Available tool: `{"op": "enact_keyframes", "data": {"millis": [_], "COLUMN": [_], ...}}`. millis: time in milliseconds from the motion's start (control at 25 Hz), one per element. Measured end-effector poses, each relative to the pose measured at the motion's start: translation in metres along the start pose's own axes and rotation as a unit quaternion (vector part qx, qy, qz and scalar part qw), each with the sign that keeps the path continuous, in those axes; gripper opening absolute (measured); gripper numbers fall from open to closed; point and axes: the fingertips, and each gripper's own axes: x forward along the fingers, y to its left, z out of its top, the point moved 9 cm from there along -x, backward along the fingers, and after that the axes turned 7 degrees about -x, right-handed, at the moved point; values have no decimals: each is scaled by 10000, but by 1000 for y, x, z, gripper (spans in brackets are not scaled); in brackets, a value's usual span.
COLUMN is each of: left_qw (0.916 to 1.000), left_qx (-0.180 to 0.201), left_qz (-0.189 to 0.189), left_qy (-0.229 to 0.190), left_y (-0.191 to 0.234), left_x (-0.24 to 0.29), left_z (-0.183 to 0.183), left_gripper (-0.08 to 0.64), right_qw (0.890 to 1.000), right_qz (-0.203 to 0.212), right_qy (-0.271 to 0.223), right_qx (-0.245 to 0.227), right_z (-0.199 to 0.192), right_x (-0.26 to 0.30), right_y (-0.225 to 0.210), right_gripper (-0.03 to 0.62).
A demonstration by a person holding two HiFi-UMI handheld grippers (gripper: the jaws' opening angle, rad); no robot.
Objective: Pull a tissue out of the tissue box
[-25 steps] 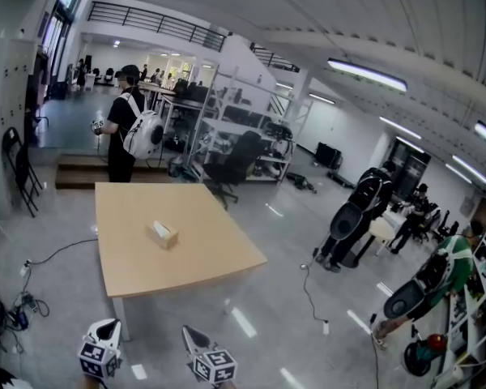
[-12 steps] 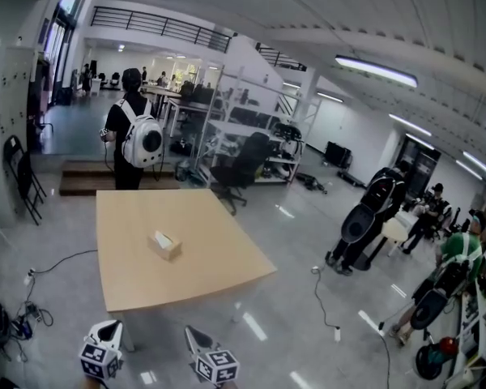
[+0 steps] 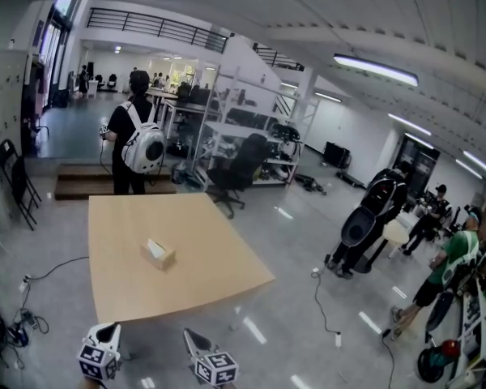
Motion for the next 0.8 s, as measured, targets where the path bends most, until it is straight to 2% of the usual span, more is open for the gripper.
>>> {"op": "enact_keyframes", "data": {"millis": [400,800], "left_qw": [9999,9998], "left_qx": [-40,-19], "left_qz": [114,202], "left_qy": [27,52], "left_y": [11,22], "left_x": [41,63], "left_z": [3,5], "left_gripper": [8,8], "right_qw": [9999,9997], "right_qz": [115,233], "right_qy": [4,43], "right_qx": [35,99], "right_z": [-7,-13], "right_x": [37,65], "right_y": [-37,-51], "right_gripper": [11,11]}}
